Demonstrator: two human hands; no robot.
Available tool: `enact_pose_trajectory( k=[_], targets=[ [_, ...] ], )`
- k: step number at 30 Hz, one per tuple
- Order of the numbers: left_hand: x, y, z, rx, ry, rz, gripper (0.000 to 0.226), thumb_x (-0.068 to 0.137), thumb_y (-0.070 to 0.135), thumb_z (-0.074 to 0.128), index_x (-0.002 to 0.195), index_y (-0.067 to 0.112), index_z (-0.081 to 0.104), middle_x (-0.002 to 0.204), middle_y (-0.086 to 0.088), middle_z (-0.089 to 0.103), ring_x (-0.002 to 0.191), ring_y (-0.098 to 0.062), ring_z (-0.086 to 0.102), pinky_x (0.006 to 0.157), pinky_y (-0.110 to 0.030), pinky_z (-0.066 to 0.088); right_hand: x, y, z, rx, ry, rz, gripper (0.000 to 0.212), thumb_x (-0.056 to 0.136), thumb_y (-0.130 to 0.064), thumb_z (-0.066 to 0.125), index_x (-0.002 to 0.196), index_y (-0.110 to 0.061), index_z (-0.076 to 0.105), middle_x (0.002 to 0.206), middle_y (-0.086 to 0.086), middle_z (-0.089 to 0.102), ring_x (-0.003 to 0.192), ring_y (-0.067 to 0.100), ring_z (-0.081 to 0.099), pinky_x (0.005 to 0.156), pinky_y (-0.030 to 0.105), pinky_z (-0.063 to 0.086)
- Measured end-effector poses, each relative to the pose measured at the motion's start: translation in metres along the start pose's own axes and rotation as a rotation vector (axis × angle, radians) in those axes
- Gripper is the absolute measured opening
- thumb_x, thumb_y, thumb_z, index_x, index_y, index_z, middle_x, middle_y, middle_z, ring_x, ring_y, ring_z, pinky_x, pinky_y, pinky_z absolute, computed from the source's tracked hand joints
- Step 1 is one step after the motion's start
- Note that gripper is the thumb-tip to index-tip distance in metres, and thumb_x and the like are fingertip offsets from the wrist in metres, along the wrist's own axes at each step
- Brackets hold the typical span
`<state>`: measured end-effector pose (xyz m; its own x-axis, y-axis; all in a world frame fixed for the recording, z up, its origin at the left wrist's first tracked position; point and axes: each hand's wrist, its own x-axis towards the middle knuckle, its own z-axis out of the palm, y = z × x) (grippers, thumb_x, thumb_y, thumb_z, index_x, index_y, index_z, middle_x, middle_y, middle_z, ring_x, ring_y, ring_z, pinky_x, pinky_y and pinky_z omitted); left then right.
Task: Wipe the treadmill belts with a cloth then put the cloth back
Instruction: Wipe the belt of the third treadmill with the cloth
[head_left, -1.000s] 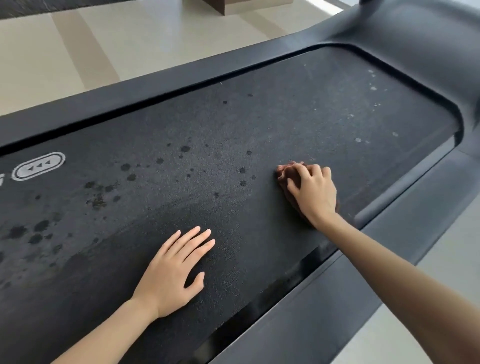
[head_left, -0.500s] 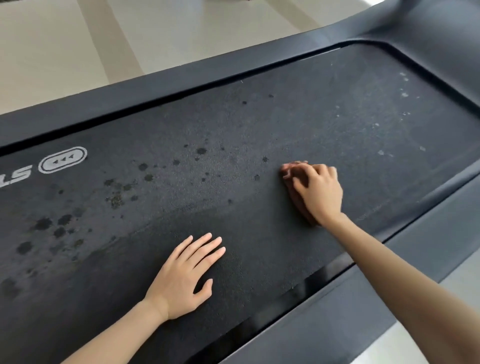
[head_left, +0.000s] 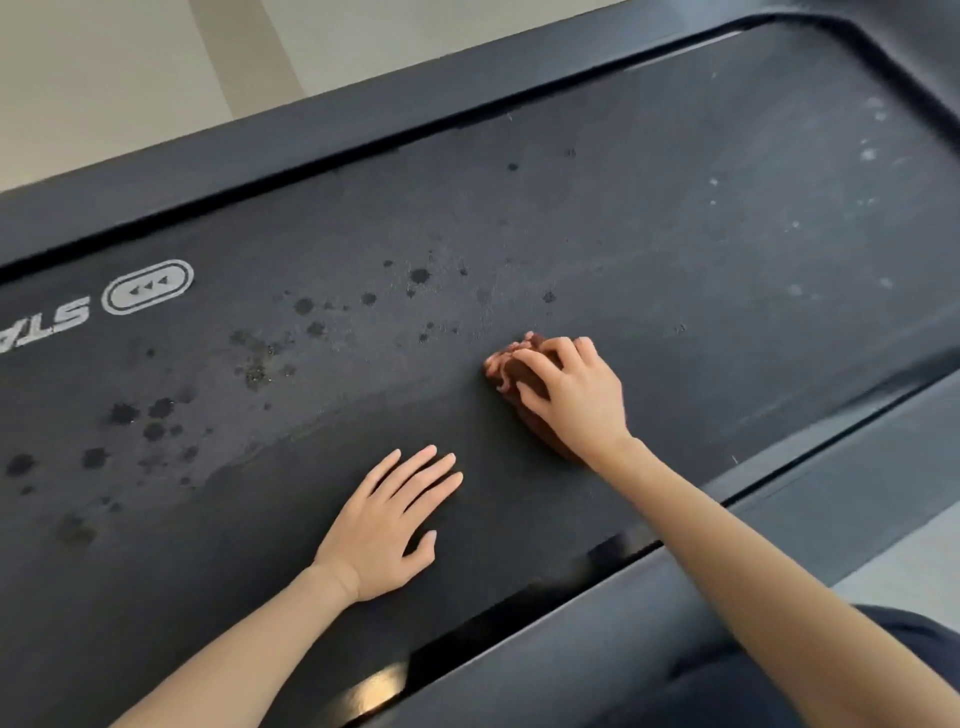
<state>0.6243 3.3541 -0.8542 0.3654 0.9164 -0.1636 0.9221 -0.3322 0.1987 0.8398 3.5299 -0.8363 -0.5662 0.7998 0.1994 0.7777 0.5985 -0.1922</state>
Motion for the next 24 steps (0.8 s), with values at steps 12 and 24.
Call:
enact_pose_trajectory(
  k=[12, 24],
  targets=[
    [0.002, 0.003, -0.003, 0.018, -0.002, 0.000, 0.060, 0.085, 0.035, 0.041, 0.143, 0.018, 0.037, 0.152, 0.000, 0.029, 0.142, -0.020, 0.019, 0.114, -0.044, 0.016, -0.041, 0.061, -0.017, -0.060, 0.126, 0.395, 0.028, 0.088, -0.030, 0.059, 0.113, -0.016, 0.063, 0.106, 0.017, 0.059, 0.093, 0.038, 0.048, 0.077, 0.042, 0.044],
    [0.086, 0.053, -0.035, -0.010, 0.112, -0.027, 0.054, 0.089, 0.029, 0.044, 0.141, 0.012, 0.040, 0.152, -0.002, 0.030, 0.143, -0.019, 0.018, 0.118, -0.041, 0.014, -0.039, 0.149, -0.036, -0.160, 0.074, 0.077, 0.034, 0.085, -0.032, 0.066, 0.113, -0.014, 0.066, 0.099, 0.014, 0.062, 0.082, 0.036, 0.055, 0.060, 0.041, 0.052]
  ],
)
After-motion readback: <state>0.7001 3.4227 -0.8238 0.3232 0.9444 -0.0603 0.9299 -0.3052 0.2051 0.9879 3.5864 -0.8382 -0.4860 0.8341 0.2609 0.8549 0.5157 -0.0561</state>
